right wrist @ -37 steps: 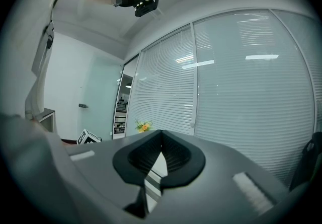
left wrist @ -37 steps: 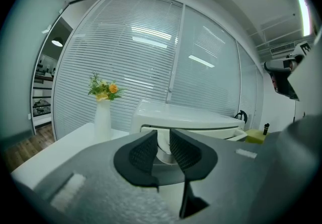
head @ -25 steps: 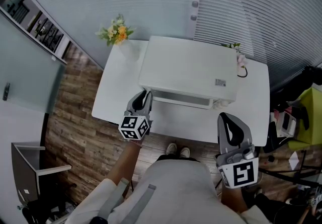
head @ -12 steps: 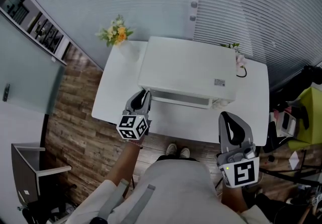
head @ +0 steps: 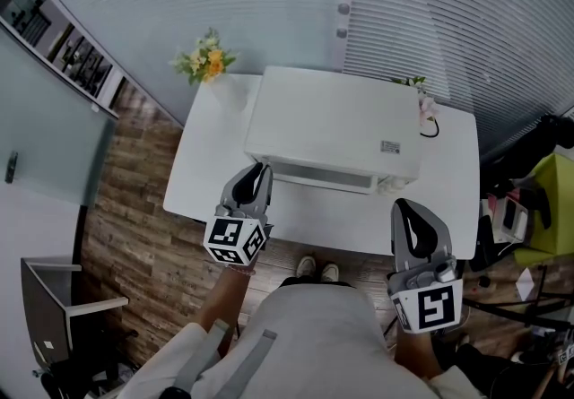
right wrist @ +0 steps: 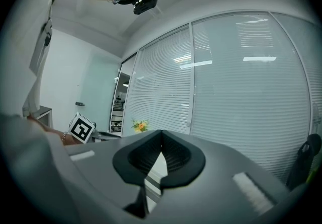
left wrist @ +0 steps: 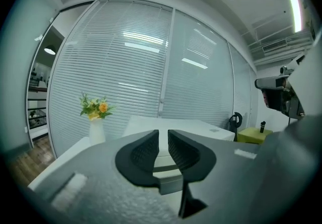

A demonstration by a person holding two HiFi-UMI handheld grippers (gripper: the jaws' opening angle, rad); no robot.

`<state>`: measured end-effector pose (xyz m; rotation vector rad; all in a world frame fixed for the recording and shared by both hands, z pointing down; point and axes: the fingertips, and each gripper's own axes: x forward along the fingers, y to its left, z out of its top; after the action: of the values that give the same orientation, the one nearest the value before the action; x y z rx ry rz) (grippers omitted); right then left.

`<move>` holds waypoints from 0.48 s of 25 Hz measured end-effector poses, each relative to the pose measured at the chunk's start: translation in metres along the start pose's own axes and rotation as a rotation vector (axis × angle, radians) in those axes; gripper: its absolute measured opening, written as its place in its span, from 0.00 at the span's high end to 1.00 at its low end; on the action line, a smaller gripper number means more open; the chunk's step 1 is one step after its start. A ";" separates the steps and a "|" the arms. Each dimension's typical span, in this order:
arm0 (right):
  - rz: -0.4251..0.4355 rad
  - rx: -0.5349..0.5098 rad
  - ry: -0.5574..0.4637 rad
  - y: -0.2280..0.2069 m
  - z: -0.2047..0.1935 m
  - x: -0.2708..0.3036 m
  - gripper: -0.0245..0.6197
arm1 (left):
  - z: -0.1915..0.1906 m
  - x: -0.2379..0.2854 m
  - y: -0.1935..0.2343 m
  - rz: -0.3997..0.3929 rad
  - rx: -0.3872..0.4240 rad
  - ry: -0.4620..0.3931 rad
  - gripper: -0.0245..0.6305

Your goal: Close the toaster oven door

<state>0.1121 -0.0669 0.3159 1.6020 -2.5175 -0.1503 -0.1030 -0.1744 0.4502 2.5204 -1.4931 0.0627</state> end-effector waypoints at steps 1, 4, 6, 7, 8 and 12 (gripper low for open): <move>0.000 0.000 0.000 0.000 0.000 0.000 0.96 | 0.007 -0.002 -0.004 -0.002 0.009 -0.013 0.88; -0.002 0.000 0.001 0.000 -0.001 0.000 0.96 | 0.029 -0.009 -0.017 -0.016 0.045 -0.056 0.88; -0.003 0.000 0.002 -0.001 -0.001 0.000 0.96 | 0.044 -0.013 -0.027 -0.030 0.067 -0.085 0.88; -0.003 -0.001 0.002 -0.001 -0.001 0.000 0.96 | 0.052 -0.016 -0.032 -0.037 0.075 -0.099 0.89; -0.003 -0.001 0.001 -0.001 -0.001 0.000 0.96 | 0.060 -0.018 -0.038 -0.043 0.083 -0.112 0.89; -0.003 0.000 0.004 -0.001 -0.001 -0.001 0.96 | 0.089 -0.027 -0.059 -0.070 0.103 -0.142 0.89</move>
<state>0.1140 -0.0664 0.3169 1.6046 -2.5119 -0.1470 -0.0714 -0.1421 0.3499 2.7089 -1.4860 -0.0524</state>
